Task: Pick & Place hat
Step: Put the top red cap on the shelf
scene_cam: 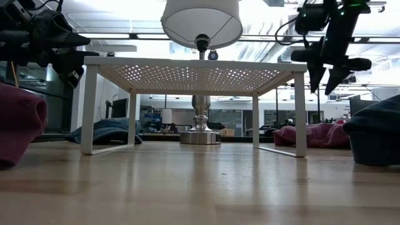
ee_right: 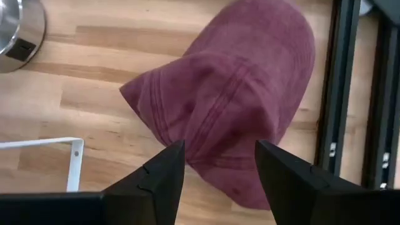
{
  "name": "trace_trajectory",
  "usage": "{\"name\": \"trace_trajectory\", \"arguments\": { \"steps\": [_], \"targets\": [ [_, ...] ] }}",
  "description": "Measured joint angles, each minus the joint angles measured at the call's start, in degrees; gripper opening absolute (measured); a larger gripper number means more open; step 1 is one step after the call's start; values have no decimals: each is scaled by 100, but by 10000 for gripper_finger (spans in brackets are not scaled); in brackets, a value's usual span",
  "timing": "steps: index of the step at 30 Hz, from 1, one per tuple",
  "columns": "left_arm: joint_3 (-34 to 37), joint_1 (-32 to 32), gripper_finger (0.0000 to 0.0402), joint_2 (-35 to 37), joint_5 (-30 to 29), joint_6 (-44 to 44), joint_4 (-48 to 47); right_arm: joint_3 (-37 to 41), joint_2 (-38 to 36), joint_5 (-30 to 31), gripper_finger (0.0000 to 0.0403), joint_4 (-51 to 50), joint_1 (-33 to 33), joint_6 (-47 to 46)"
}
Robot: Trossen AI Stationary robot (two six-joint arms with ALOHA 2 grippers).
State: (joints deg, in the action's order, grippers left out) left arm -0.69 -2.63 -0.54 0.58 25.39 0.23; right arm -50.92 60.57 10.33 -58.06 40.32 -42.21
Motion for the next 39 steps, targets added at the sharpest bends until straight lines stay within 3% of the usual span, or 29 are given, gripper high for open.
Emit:
{"name": "trace_trajectory", "arguments": {
  "steps": [15,25,39],
  "targets": [
    [0,0,154,0,0,0,0,7,1207,137,285,9,-625,-2410],
    [0,0,154,0,0,0,0,8,2049,273,289,309,-607,-3270],
    [0,0,154,-1,0,0,0,9,2476,460,289,591,-280,-3878]
  ]
}}
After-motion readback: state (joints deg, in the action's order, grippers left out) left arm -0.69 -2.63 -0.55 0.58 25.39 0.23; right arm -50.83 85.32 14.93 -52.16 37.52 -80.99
